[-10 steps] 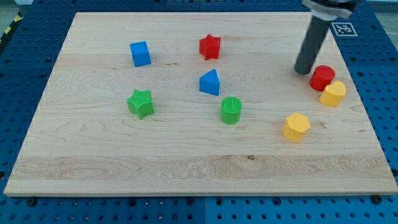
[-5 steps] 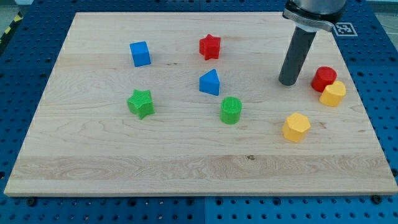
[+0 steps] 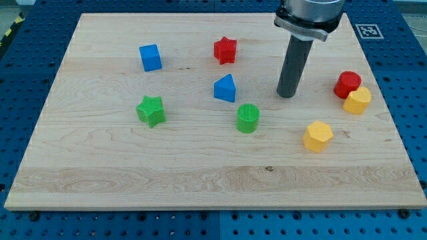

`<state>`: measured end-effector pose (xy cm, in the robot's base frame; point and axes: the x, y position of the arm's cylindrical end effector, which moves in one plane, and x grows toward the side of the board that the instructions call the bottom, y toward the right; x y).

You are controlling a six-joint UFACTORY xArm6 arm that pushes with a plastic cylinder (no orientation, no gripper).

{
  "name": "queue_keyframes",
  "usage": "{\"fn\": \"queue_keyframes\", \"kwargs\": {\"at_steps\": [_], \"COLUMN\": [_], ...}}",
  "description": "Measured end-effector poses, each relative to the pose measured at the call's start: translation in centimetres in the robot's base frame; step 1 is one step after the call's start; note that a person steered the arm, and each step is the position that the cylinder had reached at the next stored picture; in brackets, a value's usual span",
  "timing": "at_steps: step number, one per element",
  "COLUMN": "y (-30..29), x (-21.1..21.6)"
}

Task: Place the arm to the left side of the yellow hexagon

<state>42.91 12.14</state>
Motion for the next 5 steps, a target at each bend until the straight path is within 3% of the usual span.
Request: {"fn": "queue_keyframes", "kwargs": {"at_steps": [5], "y": [-2.2], "x": [10.4]}}
